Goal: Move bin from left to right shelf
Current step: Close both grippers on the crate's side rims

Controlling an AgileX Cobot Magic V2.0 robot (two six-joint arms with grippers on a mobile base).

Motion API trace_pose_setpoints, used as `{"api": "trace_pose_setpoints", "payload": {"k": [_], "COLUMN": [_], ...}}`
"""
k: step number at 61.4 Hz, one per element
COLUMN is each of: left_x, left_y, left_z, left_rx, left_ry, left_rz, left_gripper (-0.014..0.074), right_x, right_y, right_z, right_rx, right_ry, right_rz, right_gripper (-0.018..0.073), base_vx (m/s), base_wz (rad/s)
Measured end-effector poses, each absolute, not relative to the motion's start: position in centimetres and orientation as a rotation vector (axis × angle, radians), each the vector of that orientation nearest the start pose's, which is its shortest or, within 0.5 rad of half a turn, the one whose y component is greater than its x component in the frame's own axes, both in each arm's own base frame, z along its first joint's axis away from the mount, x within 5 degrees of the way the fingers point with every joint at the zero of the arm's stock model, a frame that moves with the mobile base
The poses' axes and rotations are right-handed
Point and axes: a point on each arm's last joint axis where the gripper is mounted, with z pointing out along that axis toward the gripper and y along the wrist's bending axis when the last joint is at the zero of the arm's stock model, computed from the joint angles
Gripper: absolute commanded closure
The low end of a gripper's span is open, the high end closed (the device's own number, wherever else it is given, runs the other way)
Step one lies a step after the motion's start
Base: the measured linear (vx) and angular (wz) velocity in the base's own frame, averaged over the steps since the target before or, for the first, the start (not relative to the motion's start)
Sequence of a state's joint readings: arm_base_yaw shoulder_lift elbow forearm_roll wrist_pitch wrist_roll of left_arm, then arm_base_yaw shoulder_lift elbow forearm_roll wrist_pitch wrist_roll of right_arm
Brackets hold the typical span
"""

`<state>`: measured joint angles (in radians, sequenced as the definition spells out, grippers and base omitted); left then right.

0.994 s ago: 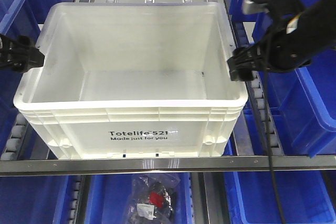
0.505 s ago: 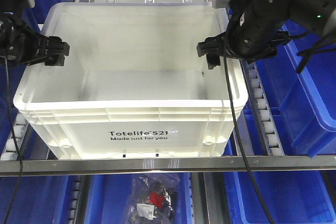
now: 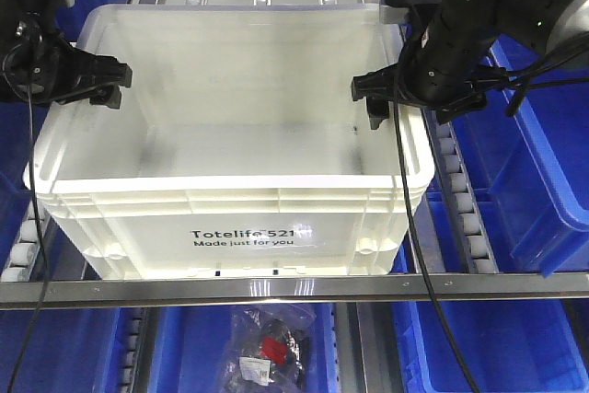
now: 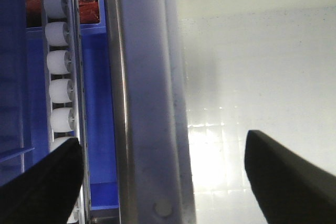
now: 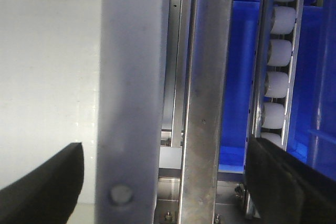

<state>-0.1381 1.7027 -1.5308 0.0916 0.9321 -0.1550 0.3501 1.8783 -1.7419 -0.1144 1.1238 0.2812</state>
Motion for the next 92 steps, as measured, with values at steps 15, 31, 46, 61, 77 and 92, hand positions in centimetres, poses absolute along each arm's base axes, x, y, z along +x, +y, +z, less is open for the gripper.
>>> {"api": "trace_pose_setpoints", "payload": {"k": [15,31,46,61,77,92], "left_x": [37.2,37.1,37.1,37.0,37.0,37.0], "left_y": [-4.5,-4.5,-4.6,-4.6,-4.6,-4.6], "left_z": [32.1,32.1,32.0,32.0,32.0,32.0], "left_rx": [0.021,0.02,0.014,0.013,0.013,0.013], "left_ry": [2.59,2.595,2.599,2.606,2.606,2.611], "left_rz": [0.008,0.008,-0.008,-0.008,-0.008,-0.007], "left_gripper": [0.0011,0.0011,0.002,0.0145,0.0311,0.042], "right_x": [38.9,38.7,38.5,38.4,38.4,38.3], "right_y": [13.3,13.4,14.0,14.1,14.0,14.1], "right_z": [32.0,32.0,32.0,32.1,32.1,32.1], "right_rx": [-0.127,-0.12,-0.147,-0.155,-0.154,-0.151], "right_ry": [2.696,2.719,2.716,2.723,2.727,2.728], "right_rz": [0.042,0.067,0.057,0.041,0.037,0.042], "right_gripper": [-0.0017,0.0008,0.0035,0.0137,0.0309,0.0462], "base_vx": [0.0,0.0,0.0,0.0,0.0,0.0], "base_wz": [0.0,0.0,0.0,0.0,0.0,0.0]}}
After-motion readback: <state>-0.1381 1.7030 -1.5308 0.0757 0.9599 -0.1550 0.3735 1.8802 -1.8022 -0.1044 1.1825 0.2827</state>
